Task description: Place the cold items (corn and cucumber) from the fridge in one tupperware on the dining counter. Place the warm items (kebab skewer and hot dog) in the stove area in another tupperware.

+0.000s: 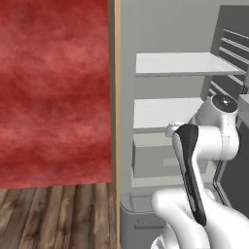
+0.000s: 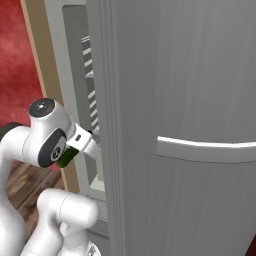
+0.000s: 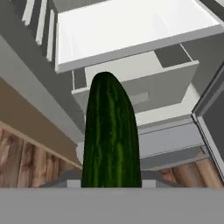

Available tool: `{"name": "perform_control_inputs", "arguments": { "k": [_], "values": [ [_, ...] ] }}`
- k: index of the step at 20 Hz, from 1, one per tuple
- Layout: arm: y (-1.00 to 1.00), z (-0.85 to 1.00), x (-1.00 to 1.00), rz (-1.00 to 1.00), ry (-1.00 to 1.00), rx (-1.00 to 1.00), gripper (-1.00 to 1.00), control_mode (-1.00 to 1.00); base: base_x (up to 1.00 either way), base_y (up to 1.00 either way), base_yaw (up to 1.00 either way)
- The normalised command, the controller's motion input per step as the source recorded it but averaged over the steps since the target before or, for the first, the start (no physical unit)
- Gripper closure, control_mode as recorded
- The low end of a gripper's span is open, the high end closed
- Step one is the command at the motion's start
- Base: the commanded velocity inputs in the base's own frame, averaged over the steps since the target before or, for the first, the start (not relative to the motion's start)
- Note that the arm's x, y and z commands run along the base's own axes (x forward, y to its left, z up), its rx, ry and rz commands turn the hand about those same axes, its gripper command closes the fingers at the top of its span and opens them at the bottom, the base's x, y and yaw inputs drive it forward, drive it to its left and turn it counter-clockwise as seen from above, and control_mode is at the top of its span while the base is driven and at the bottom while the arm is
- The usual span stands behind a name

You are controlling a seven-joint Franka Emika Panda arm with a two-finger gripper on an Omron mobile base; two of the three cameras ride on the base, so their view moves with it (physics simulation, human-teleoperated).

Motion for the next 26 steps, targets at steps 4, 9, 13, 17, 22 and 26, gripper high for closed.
{"name": "perform_control_inputs", "arguments": {
  "k": [4, 9, 13, 17, 22, 26],
  "values": [
    [0.17, 0.00, -0.64, 0.17, -0.28, 0.00, 1.00, -1.00, 0.00, 0.00, 0.00],
    [0.00, 0.00, -0.18, 0.09, -0.10, 0.00, 1.00, -1.00, 0.00, 0.00, 0.00],
    [0.00, 0.00, -0.13, 0.05, -0.06, 0.00, 1.00, 1.00, -0.13, 0.01, 0.09],
    [0.00, 0.00, 0.00, 0.00, 0.00, 0.00, 1.00, 1.00, -0.31, 0.40, 0.44],
    [0.00, 0.00, 0.00, 0.00, 0.00, 0.00, 1.00, 1.00, -0.51, 0.73, 0.57],
    [0.00, 0.00, 0.00, 0.00, 0.00, 0.00, 1.00, 1.00, -0.85, 0.97, 0.36]
  ]
}}
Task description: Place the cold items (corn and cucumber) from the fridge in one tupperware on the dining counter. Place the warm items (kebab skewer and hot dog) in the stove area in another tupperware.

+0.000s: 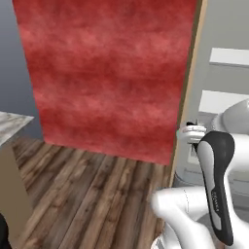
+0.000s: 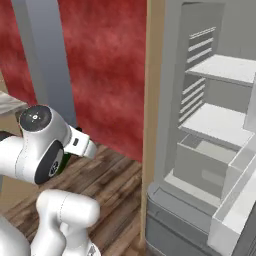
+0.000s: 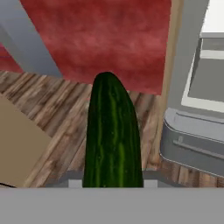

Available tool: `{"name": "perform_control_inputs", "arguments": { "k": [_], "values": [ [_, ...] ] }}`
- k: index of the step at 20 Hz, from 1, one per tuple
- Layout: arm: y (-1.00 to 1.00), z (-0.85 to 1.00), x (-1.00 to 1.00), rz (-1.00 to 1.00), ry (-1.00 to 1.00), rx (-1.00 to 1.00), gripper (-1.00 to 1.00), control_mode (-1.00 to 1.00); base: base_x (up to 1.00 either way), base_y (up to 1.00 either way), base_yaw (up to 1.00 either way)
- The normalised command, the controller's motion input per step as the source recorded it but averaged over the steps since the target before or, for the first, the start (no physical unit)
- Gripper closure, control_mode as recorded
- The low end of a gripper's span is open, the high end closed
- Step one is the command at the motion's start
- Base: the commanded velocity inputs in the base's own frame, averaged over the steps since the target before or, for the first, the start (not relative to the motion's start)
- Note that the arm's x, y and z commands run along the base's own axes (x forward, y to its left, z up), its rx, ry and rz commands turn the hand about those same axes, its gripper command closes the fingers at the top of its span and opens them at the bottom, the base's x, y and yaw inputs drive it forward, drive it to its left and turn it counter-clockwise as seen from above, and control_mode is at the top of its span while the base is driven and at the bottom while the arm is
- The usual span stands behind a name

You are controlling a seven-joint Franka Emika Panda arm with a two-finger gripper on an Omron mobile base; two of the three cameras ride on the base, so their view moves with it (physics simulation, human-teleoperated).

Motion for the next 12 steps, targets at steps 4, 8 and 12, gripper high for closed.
{"name": "perform_control_inputs", "arguments": {
  "k": [4, 8, 12],
  "values": [
    [0.00, 0.00, 0.00, 0.00, 0.00, 0.00, 1.00, 1.00, -0.72, 0.98, 0.37],
    [0.00, 0.00, 0.00, 0.00, 0.00, 0.00, 1.00, 1.00, -0.38, 0.88, 0.53],
    [0.00, 0.00, 0.00, 0.00, 0.00, 0.00, 1.00, 1.00, -0.26, 0.77, 0.57]
  ]
}}
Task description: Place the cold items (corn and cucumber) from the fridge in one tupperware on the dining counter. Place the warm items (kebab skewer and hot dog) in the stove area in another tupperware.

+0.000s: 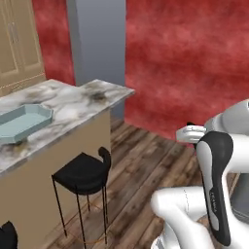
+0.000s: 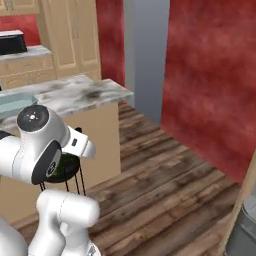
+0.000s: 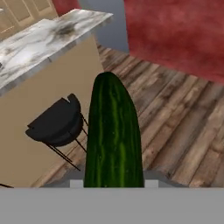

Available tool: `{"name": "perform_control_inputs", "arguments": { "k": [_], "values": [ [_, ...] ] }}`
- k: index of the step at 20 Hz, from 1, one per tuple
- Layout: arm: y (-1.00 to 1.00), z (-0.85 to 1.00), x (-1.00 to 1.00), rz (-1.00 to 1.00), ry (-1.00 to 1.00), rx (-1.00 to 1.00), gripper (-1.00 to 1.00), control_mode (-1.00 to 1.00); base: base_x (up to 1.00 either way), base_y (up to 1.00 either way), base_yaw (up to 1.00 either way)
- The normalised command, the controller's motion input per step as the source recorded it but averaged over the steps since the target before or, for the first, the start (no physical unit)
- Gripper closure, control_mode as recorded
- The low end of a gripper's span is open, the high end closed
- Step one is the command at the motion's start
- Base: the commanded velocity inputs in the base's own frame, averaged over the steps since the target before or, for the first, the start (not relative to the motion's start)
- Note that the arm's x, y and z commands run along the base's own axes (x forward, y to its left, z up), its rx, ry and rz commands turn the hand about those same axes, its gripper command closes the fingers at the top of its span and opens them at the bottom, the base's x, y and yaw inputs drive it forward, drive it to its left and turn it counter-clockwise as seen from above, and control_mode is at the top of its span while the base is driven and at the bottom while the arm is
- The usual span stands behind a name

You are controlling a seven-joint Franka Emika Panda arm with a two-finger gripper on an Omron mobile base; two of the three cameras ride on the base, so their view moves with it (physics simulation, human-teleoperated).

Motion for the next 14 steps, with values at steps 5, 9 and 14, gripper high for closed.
{"name": "perform_control_inputs", "arguments": {
  "k": [5, 9, 14],
  "values": [
    [0.00, 0.00, 0.00, 0.00, 0.00, 0.00, 1.00, 1.00, -0.27, 0.85, 0.56],
    [0.00, 0.00, 0.00, 0.00, 0.00, 0.00, 1.00, 1.00, -0.29, 0.91, 0.56],
    [0.00, 0.00, 0.00, 0.00, 0.00, 0.00, 1.00, 1.00, -0.13, 0.95, 0.46]
  ]
}}
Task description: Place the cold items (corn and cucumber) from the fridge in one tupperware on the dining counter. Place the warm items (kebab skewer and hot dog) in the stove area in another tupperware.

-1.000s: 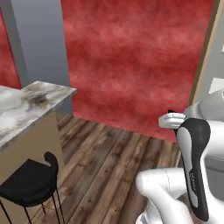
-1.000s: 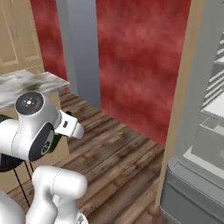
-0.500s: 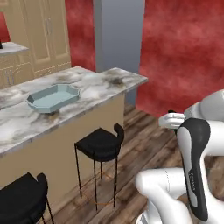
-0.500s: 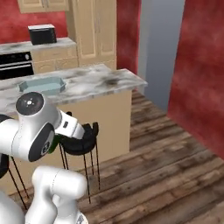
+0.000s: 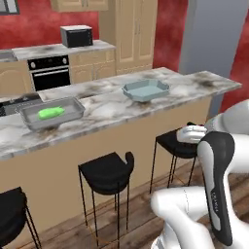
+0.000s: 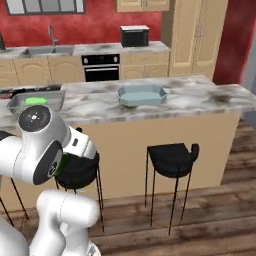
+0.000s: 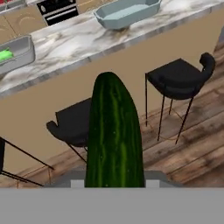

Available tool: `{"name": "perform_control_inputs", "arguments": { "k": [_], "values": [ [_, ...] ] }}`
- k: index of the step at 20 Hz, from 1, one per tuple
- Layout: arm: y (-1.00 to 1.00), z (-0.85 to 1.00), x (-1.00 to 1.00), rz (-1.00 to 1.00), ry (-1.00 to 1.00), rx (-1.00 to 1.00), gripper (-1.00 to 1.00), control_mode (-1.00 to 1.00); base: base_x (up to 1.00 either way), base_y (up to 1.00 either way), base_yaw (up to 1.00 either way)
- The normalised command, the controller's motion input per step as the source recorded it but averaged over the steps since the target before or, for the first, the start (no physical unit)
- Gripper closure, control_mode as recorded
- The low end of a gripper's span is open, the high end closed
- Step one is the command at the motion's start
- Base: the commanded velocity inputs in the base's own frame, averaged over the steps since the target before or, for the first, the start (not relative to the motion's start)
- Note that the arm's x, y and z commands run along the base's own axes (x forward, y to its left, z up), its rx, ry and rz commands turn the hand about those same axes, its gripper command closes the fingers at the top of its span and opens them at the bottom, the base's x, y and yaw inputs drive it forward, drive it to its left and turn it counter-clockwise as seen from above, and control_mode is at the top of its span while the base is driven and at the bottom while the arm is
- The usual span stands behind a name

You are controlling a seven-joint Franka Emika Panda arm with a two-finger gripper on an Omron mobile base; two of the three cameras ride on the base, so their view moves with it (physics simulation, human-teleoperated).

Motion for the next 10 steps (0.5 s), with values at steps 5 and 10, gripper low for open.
{"name": "perform_control_inputs", "arguments": {
  "k": [5, 10],
  "values": [
    [0.00, 0.00, 0.00, 0.00, 0.00, 0.00, 1.00, 1.00, 0.10, 0.83, 0.33],
    [0.00, 0.00, 0.00, 0.00, 0.00, 0.00, 1.00, 1.00, 0.39, 0.41, 0.37]
  ]
}}
